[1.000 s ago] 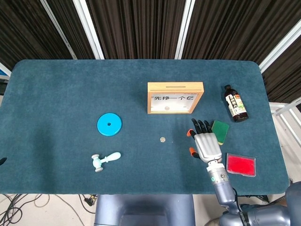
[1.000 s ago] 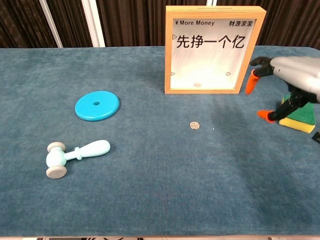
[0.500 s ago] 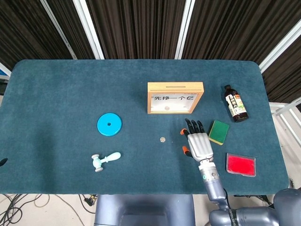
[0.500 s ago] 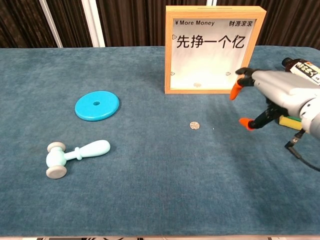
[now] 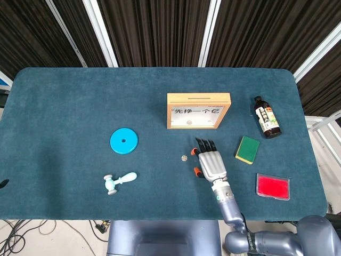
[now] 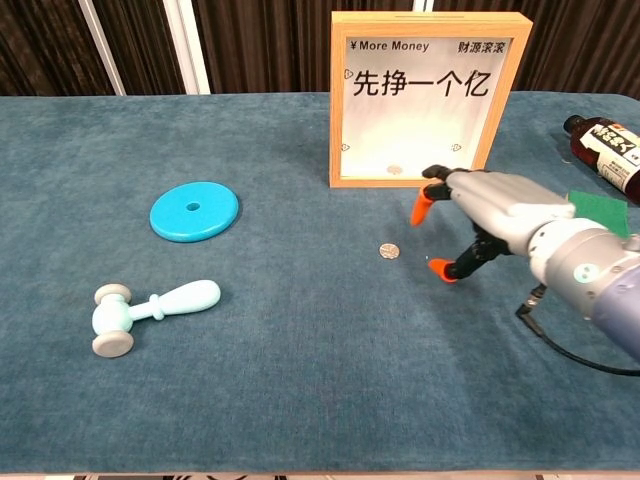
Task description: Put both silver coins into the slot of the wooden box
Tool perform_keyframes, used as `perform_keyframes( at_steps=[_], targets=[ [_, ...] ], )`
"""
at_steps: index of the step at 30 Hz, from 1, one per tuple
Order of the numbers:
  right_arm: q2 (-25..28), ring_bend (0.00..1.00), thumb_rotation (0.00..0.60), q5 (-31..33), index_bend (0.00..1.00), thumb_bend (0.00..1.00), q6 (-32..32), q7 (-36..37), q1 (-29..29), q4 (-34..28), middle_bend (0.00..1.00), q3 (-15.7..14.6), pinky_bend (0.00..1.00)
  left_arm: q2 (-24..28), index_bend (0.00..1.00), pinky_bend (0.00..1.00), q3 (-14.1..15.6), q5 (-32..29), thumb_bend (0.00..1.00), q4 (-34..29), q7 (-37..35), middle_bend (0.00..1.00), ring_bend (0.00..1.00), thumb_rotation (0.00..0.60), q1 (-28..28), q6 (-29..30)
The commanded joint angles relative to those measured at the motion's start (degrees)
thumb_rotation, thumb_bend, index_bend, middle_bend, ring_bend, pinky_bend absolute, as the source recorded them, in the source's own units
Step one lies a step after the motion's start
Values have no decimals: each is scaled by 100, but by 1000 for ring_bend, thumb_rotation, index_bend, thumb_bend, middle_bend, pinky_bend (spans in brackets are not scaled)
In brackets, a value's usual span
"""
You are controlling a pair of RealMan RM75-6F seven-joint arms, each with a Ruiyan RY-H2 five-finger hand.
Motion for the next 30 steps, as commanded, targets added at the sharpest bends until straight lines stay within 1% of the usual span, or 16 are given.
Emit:
perform_keyframes(
  at_steps=[1, 5, 11, 17, 23, 30],
  targets=[
    [-131, 0, 600, 86, 350, 392, -236, -36, 50, 132, 0, 124, 0, 2, 0, 0, -2, -13, 38, 1, 5, 0, 0, 600, -3, -7],
    [-298, 0, 600, 108, 350, 392, -506, -122, 156, 394, 0, 248, 0, 12, 0, 0, 12, 6, 38, 5, -13, 0, 0, 600, -4, -20],
    [-467, 0, 600, 155, 350, 398, -720, -189, 215, 645, 0, 392, 0, 16, 0, 0, 22, 13, 37, 33, -38, 0, 0, 600, 4, -16],
    [-561, 0, 600, 172, 350, 435, -866, -206, 243, 832, 0, 520, 0, 20, 0, 0, 33, 56, 38, 55, -80, 0, 0, 600, 3, -15],
    [-557, 0, 600, 158, 363, 500, -921, -217, 228, 846, 0, 591, 0, 10, 0, 0, 23, 21, 37, 51, -52, 0, 0, 600, -1, -17],
    [-552, 0, 600, 181, 392, 515, -966, -233, 184, 836, 0, 631, 0, 1, 0, 0, 30, 31, 38, 57, -45, 0, 0, 600, -1, -11]
  ],
)
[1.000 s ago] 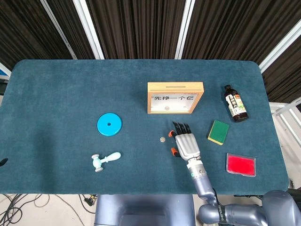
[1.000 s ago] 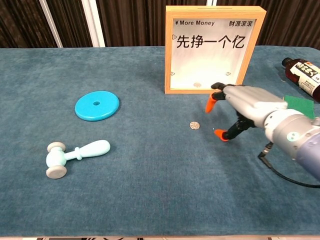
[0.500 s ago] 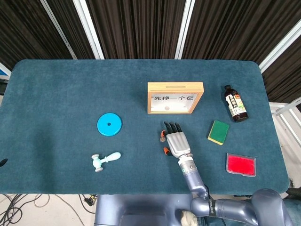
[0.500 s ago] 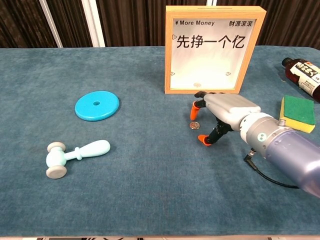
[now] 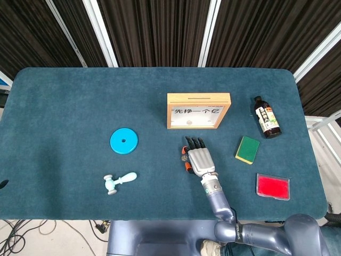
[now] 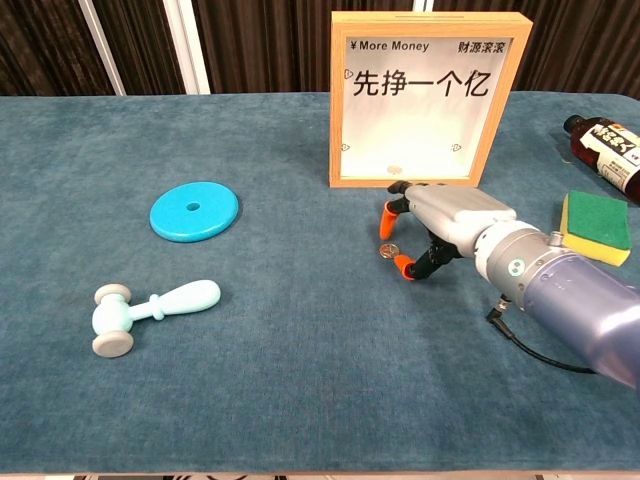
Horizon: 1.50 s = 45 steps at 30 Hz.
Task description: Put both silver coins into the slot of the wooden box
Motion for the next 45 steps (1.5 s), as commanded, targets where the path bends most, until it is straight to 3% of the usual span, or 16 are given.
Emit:
perform_keyframes(
  at_steps=[1, 45],
  targets=[
    [-3, 0, 600, -2, 395, 515, -5, 14, -28, -5, 0, 4, 0, -4, 0, 0, -3, -20, 38, -5, 14, 0, 0, 600, 0, 0],
    [-95, 0, 600, -318, 419, 516, 17, 137, -273, 8, 0, 83, 0, -17, 0, 0, -18, -188, 38, -94, 219, 0, 0, 600, -28, -41]
  ],
)
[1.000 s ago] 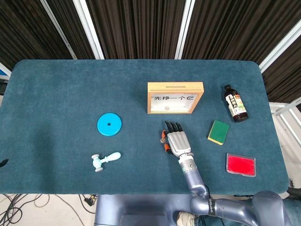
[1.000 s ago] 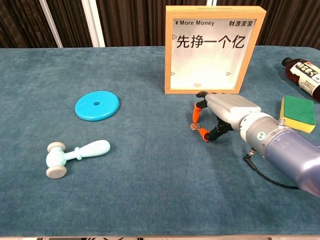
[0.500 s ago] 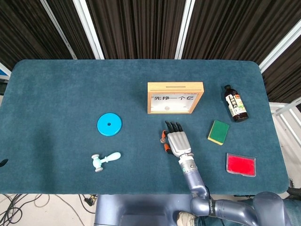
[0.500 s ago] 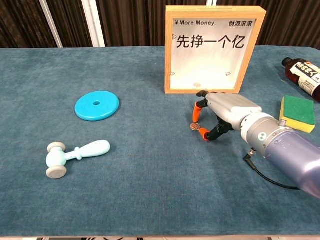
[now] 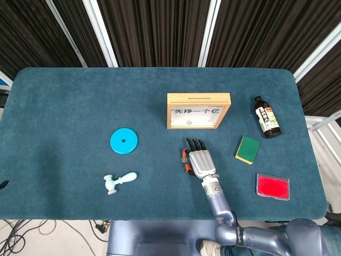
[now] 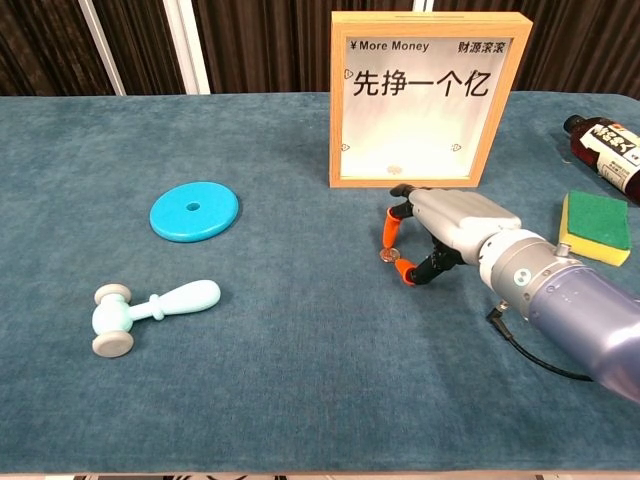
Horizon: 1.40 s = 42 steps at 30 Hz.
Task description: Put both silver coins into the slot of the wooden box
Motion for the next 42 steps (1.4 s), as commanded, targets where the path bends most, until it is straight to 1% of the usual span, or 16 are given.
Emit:
perform_keyframes(
  at_steps=[1, 14, 29, 42],
  targets=[
    [-2, 0, 600, -6, 419, 515, 4, -4, -8, -4, 0, 6, 0, -1, 0, 0, -2, -12, 38, -1, 6, 0, 0, 600, -3, -6],
    [18, 0, 600, -60, 423, 515, 30, -38, -69, -113, 0, -8, 0, -1, 0, 0, -3, -38, 38, -20, 39, 0, 0, 600, -8, -9],
    [36, 0, 600, 51, 426, 516, -102, -71, -82, -80, 0, 17, 0, 1, 0, 0, -8, -76, 38, -31, 71, 0, 0, 600, -17, -23],
    [-60, 0, 600, 143, 426, 515, -288, -46, 6, 217, 0, 88, 0, 1, 0, 0, -2, -81, 38, -48, 102, 0, 0, 600, -21, -17]
  ],
)
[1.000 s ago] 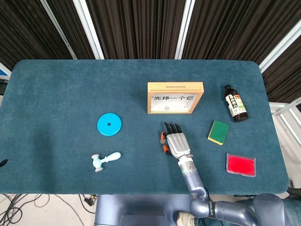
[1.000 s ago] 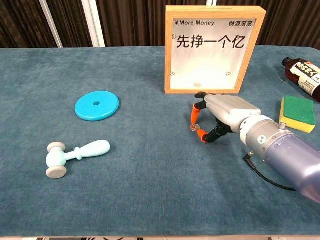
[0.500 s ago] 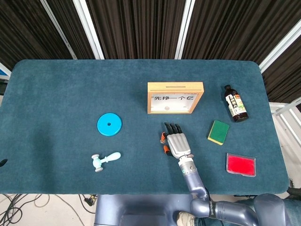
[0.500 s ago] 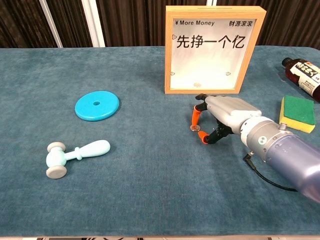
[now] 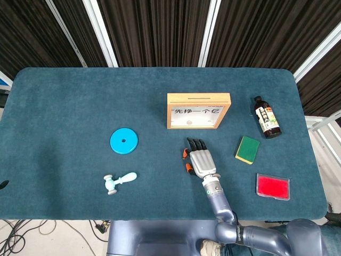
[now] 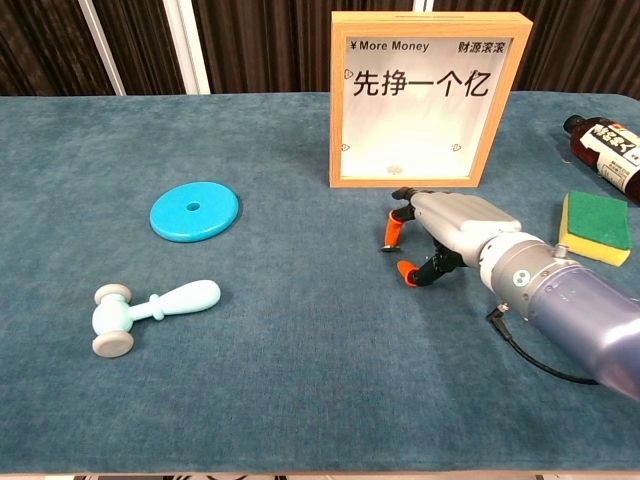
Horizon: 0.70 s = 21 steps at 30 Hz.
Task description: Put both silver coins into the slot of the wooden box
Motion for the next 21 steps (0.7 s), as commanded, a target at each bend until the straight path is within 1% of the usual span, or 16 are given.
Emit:
perform_keyframes(
  at_steps=[1, 6, 11, 14, 21],
  targets=[
    [-28, 0, 600, 22, 426, 516, -33, 11, 14, 54, 0, 9, 0, 1, 0, 0, 2, 1, 38, -2, 3, 0, 0, 600, -2, -3],
    [-51, 0, 600, 15, 443, 515, -51, 49, 27, 94, 0, 28, 0, 4, 0, 0, 6, 6, 38, -11, 2, 0, 0, 600, -4, -7],
    [-88, 0, 600, -35, 531, 516, -35, 104, 52, 112, 0, 65, 0, 10, 0, 0, 12, -19, 38, -20, 22, 0, 0, 600, -11, -37],
    [-118, 0, 600, -38, 567, 515, -34, 135, 63, 136, 0, 90, 0, 12, 0, 0, 14, -24, 38, -28, 34, 0, 0, 600, -16, -46],
    [-170, 0, 600, -1, 612, 516, -39, 177, 73, 172, 0, 139, 0, 25, 0, 0, 16, -51, 38, -47, 52, 0, 0, 600, -20, -61]
  ],
)
